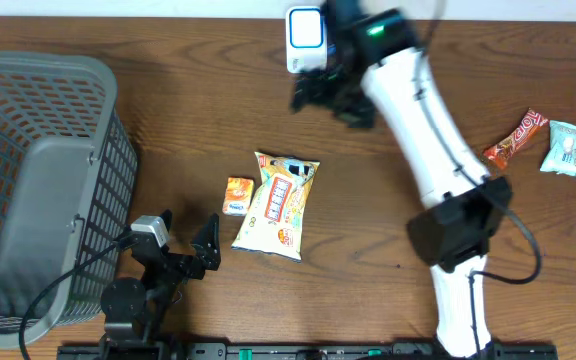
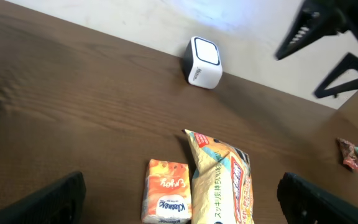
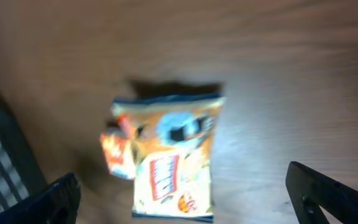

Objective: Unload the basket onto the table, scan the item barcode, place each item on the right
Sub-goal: 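Reach the right gripper to the yellow chip bag and grasp it, then lift the chip bag with the right gripper toward the scanner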

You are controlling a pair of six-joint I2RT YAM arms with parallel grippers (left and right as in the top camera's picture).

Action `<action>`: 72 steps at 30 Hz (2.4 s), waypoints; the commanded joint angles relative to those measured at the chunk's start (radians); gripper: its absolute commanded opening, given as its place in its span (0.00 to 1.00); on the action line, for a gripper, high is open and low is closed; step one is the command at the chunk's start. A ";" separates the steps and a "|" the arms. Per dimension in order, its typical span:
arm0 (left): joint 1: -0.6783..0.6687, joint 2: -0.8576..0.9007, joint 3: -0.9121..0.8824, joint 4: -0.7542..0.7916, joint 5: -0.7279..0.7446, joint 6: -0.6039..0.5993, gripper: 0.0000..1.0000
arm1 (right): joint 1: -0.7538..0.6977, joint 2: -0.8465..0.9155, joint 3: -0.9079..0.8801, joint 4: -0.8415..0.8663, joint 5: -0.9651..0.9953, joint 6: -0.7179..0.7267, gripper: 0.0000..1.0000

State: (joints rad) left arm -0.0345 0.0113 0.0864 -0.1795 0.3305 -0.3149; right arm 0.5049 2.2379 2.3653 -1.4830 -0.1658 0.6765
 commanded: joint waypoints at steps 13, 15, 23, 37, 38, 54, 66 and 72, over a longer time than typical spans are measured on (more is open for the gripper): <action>-0.003 0.001 -0.013 -0.006 -0.006 -0.005 0.98 | 0.286 0.026 -0.231 0.112 0.344 0.259 0.99; -0.003 0.001 -0.013 -0.006 -0.006 -0.005 0.98 | 0.299 0.040 -0.245 0.118 0.344 0.259 0.99; -0.003 0.001 -0.013 -0.006 -0.006 -0.005 0.98 | 0.320 0.100 -0.254 0.109 0.340 0.282 0.98; -0.003 0.001 -0.013 -0.006 -0.006 -0.005 0.98 | 0.380 0.191 -0.256 0.095 0.351 0.322 0.83; -0.003 0.001 -0.013 -0.006 -0.006 -0.005 0.98 | 0.377 0.205 -0.256 0.083 0.354 0.324 0.78; -0.003 0.001 -0.013 -0.006 -0.006 -0.005 0.98 | 0.278 0.195 -0.232 -0.039 0.114 -0.026 0.01; -0.003 0.001 -0.013 -0.006 -0.006 -0.005 0.98 | 0.048 0.137 -0.236 -0.219 -0.676 -1.104 0.01; -0.003 0.001 -0.013 -0.006 -0.006 -0.005 0.98 | 0.023 0.137 -0.236 -0.219 -0.848 -1.186 0.01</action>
State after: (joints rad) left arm -0.0349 0.0113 0.0864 -0.1795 0.3305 -0.3149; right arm 0.5278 2.4035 2.1265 -1.6985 -0.8028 -0.3576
